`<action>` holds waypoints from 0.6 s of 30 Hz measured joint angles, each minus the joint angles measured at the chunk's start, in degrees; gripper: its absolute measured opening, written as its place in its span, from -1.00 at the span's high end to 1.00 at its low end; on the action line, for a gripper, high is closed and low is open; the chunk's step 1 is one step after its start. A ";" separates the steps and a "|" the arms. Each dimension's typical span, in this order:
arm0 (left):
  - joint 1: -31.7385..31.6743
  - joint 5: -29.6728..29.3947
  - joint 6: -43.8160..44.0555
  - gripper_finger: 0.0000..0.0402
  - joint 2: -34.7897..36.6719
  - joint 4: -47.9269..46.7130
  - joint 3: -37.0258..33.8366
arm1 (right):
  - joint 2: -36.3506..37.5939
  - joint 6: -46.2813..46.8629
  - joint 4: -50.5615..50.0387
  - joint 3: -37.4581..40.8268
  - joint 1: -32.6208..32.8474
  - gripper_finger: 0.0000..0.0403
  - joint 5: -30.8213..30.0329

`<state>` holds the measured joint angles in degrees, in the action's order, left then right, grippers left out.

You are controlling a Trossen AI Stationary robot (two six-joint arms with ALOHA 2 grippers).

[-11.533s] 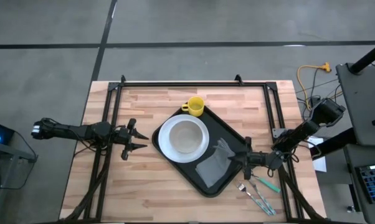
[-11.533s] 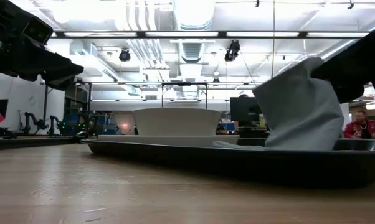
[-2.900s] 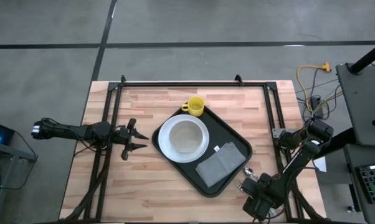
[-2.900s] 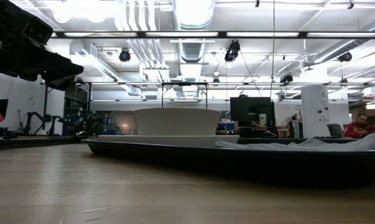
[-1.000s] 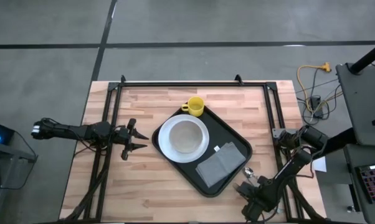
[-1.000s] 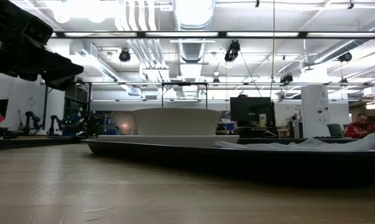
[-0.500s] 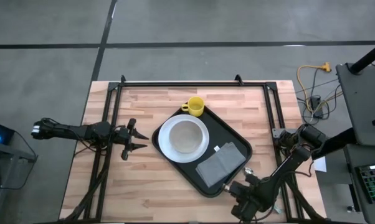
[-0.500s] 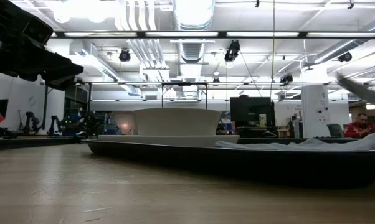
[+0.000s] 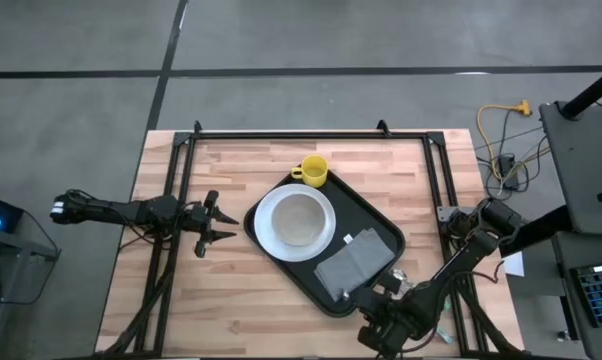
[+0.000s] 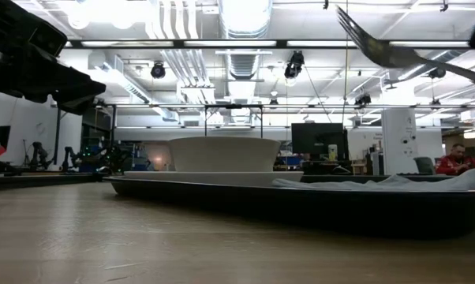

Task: Set up tray
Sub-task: Put the white and blue fork on top of the gray napkin on the black serving tray

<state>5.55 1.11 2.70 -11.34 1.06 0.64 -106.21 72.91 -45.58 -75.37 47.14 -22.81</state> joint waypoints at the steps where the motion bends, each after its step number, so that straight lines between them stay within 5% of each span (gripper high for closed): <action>1: 0.00 0.00 0.00 0.32 0.01 0.00 0.00 | 0.00 -0.66 1.12 0.00 -0.17 0.93 -1.11; 18: 0.01 -0.01 0.00 0.32 0.01 -0.01 0.00 | 0.08 -4.38 9.16 0.02 -2.08 0.93 -18.32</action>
<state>5.56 1.10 2.70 -11.33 1.05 0.64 -106.13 68.54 -36.43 -75.35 45.06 -41.13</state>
